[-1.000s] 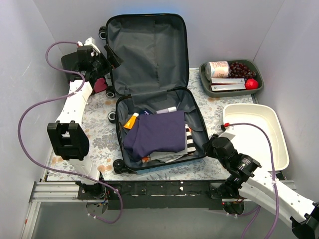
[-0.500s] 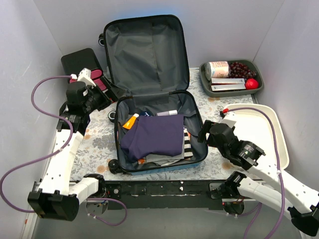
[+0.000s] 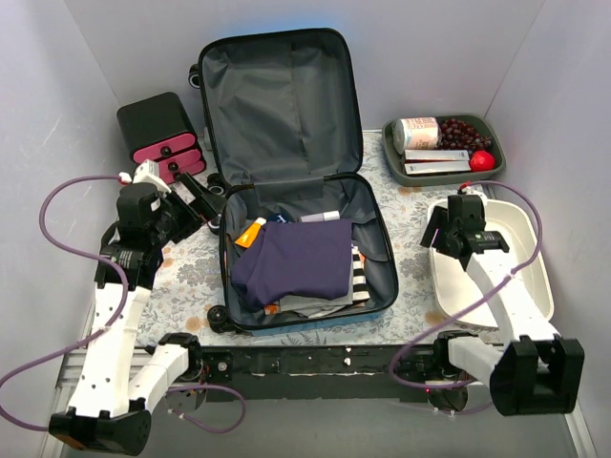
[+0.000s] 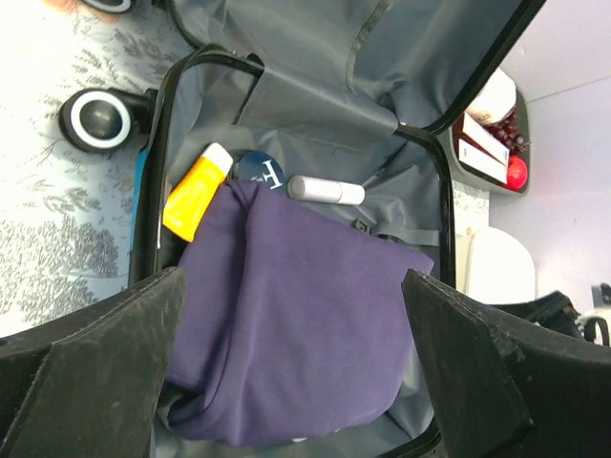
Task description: Open, take out, and arrange the luggage
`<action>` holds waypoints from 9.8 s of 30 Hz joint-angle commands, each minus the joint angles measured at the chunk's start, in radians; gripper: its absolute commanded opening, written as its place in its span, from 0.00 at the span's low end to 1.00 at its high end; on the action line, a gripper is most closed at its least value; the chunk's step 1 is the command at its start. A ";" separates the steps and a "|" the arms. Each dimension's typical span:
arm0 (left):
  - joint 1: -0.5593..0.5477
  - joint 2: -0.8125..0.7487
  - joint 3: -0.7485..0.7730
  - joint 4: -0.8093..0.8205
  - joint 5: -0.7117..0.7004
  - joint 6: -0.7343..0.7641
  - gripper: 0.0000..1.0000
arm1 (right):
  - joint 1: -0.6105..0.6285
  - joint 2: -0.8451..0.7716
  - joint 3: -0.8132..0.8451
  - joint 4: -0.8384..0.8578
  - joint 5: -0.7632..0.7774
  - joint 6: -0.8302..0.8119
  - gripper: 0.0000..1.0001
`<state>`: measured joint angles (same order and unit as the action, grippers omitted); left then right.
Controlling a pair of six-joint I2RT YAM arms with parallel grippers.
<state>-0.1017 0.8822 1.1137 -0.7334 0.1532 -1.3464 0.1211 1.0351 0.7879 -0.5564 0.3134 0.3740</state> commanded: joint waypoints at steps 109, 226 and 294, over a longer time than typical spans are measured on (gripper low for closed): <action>-0.458 0.066 -0.451 -0.189 -0.472 -0.522 0.00 | 0.752 0.298 0.189 0.263 -0.462 0.088 0.86; -0.458 0.205 -0.140 0.147 -0.172 -0.234 0.98 | 0.086 -0.055 0.568 0.230 0.532 -0.488 0.01; -0.458 0.130 -0.242 0.108 -0.201 -0.275 0.98 | 0.080 -0.160 0.205 -0.292 0.212 0.000 0.98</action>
<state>-0.5640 1.0462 0.8726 -0.6418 -0.0563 -1.6276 0.2050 0.7567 0.9932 -0.8509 0.4873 0.3962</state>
